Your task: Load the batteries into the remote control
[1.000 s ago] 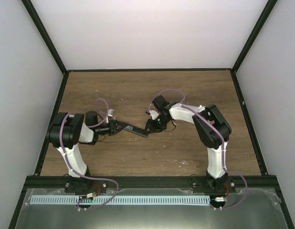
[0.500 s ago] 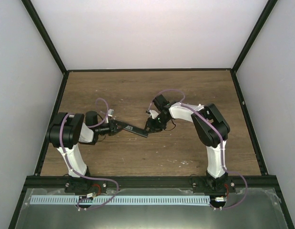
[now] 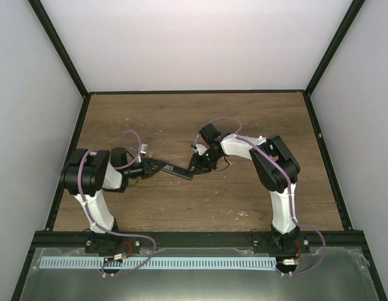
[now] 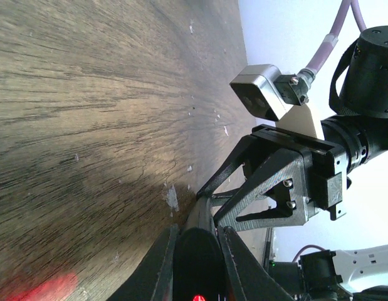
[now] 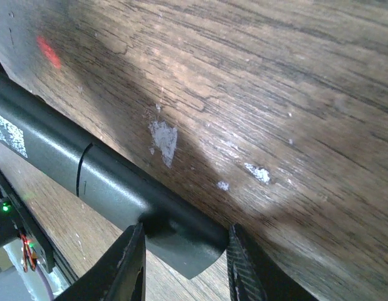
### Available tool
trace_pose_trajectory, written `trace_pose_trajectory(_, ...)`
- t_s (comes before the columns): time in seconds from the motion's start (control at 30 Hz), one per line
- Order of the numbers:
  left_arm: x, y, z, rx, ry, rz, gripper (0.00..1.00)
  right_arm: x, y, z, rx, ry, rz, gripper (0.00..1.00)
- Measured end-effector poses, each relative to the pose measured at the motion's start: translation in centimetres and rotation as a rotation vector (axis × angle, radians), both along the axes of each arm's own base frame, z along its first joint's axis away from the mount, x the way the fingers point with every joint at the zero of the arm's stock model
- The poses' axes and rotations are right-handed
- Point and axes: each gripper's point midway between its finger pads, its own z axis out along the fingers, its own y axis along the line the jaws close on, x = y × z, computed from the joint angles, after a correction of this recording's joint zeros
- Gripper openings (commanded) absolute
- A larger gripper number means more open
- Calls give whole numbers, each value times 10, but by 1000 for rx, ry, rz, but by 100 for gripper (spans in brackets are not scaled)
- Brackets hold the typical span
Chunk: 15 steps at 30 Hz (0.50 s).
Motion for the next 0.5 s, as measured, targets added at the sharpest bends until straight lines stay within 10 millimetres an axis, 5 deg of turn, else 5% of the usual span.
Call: trace_pose_trajectory(0.5, 3, 4, 2, -21, -11, 46, 0, 6, 7, 0, 29, -1, -27, 26)
